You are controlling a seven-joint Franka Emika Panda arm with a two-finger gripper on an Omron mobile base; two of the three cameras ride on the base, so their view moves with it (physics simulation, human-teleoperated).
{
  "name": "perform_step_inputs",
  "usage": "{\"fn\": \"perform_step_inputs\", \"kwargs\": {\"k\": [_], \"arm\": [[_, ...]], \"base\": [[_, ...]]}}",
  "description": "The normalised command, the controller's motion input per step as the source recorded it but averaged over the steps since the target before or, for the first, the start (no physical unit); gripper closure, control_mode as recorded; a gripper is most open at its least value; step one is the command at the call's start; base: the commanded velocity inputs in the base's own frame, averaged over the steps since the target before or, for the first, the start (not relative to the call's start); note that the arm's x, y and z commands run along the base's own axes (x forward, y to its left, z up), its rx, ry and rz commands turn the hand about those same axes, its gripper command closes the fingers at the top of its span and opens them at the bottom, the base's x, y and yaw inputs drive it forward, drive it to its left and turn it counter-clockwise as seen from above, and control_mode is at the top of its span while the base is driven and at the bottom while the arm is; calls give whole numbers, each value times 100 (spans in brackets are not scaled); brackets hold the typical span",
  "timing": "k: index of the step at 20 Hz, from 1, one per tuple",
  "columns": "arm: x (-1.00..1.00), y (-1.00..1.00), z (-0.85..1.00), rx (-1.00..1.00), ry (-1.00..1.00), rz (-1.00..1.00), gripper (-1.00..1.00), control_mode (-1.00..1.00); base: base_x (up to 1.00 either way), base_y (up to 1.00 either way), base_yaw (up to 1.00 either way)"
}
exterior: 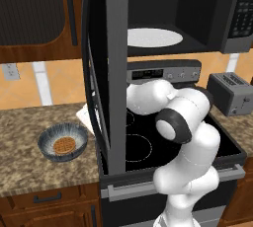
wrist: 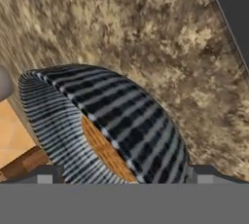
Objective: Open the microwave, place the bowl with waffle inside the microwave, then close the microwave door and turn it on.
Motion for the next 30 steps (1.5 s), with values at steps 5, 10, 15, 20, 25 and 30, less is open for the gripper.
{"fn": "perform_step_inputs", "kwargs": {"k": [5, 10, 15, 20, 25, 30], "arm": [[3, 34, -67, -7, 0, 9, -100, -100], [4, 32, -53, -6, 0, 8, 100, -100], [-21, 29, -31, -2, 0, 4, 100, -100], [-77, -4, -8, 0, -12, 0, 100, -100], [-70, -81, 50, 0, -31, 0, 100, -100], [-68, -100, 66, -16, -22, 5, 100, -100]], "base": [[0, 0, 0], [0, 0, 0], [0, 0, 0], [0, 0, 0], [0, 0, 0], [0, 0, 0]]}}
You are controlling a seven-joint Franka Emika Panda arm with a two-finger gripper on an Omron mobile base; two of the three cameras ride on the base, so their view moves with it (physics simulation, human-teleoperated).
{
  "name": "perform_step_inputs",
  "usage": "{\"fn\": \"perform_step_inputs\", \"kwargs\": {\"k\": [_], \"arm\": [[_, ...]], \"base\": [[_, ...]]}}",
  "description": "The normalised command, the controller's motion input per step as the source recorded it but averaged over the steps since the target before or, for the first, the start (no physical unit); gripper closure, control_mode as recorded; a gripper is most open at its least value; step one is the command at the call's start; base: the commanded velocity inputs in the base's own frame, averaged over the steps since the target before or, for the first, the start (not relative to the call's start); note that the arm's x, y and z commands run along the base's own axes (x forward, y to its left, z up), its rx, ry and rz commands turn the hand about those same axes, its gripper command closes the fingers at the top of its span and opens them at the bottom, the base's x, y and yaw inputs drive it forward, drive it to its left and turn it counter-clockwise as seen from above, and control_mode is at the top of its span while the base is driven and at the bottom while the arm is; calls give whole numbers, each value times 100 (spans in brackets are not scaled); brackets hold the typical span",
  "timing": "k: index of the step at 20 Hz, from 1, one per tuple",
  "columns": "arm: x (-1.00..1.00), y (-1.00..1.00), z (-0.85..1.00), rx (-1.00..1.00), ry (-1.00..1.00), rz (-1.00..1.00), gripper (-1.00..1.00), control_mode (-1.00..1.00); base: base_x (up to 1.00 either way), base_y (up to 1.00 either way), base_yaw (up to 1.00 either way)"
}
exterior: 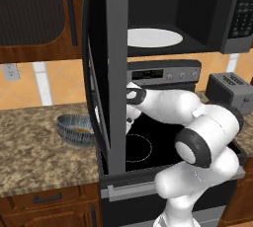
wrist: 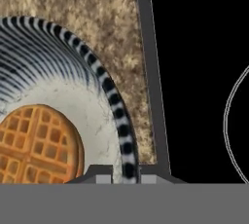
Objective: Open the microwave, place the bowl with waffle inside the microwave, then close the microwave door and turn it on.
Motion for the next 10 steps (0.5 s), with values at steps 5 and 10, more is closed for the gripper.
{"fn": "perform_step_inputs", "kwargs": {"k": [5, 10], "arm": [[-80, -100, 91, -21, -14, 9, 100, -100], [-57, -100, 100, -6, -5, 3, 100, -100]], "base": [[0, 0, 0], [0, 0, 0]]}}
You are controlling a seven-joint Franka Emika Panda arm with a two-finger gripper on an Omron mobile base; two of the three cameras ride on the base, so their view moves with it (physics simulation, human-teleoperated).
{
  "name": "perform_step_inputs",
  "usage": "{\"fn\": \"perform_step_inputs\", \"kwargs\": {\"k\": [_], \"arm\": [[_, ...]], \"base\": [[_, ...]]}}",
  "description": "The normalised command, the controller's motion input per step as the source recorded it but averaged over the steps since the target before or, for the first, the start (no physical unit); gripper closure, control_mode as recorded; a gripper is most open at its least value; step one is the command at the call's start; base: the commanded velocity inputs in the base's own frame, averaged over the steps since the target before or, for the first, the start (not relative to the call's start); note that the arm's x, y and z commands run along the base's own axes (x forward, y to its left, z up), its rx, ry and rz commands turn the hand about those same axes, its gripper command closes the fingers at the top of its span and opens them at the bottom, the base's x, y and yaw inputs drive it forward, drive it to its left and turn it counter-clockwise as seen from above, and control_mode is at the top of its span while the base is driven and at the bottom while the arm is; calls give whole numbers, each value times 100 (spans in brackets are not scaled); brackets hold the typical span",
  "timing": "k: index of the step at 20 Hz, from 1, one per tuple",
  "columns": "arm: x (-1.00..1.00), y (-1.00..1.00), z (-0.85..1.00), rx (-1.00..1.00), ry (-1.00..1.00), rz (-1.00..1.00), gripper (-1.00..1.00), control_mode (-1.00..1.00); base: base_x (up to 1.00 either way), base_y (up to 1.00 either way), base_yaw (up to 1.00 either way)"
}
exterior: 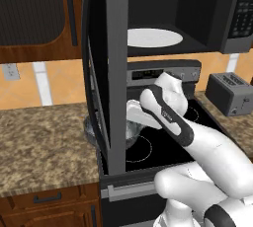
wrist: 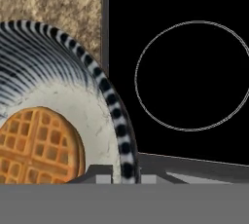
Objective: Open the microwave, place the bowl with waffle inside the microwave, then close the microwave door and turn it on.
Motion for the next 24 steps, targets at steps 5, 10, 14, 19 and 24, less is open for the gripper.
{"fn": "perform_step_inputs", "kwargs": {"k": [5, 10, 14, 19, 24], "arm": [[-26, -96, 100, 0, -4, -3, 100, -100], [-23, -67, 100, 0, -13, -23, 100, -100], [-7, -44, 100, 0, -12, -33, 100, -100], [26, -9, 100, 0, -13, -32, 100, -100], [78, -2, 100, 0, -12, -34, 100, -100]], "base": [[0, 0, 0], [0, 0, 0], [0, 0, 0], [0, 0, 0], [0, 0, 0]]}}
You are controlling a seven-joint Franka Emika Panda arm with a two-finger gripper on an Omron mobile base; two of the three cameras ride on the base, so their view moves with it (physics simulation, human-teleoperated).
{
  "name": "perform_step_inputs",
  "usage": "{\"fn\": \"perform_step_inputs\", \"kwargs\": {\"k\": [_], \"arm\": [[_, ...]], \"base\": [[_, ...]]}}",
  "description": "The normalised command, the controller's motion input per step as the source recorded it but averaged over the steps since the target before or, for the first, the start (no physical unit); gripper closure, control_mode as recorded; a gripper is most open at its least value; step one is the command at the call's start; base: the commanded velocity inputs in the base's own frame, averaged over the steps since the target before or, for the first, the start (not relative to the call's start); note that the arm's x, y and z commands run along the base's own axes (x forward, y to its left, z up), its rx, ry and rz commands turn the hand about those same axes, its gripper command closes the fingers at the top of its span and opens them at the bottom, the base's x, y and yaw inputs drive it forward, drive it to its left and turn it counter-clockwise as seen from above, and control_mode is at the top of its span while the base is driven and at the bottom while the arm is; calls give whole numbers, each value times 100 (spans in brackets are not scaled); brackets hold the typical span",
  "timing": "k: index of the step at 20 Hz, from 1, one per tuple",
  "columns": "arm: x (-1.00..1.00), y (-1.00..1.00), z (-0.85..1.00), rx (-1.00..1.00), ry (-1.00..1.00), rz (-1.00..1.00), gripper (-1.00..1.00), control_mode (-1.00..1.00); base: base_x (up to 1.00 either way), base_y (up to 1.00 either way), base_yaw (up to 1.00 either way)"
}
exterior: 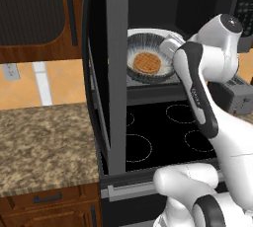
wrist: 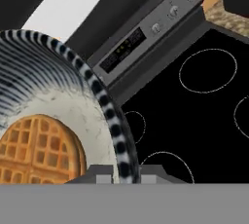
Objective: Open the microwave, place the bowl with waffle inside the microwave, then close the microwave door and turn it on.
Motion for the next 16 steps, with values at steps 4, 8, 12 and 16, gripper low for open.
{"fn": "perform_step_inputs", "kwargs": {"k": [4, 8, 12, 16], "arm": [[82, -29, 86, 0, -7, -33, 100, -100], [100, -32, 21, 3, 0, -26, 100, -100], [100, -37, 0, 13, 2, -23, 100, -100], [85, -36, -6, 16, 0, -25, 100, -100]], "base": [[0, 0, 0], [0, 0, 0], [0, 0, 0], [0, 0, 0]]}}
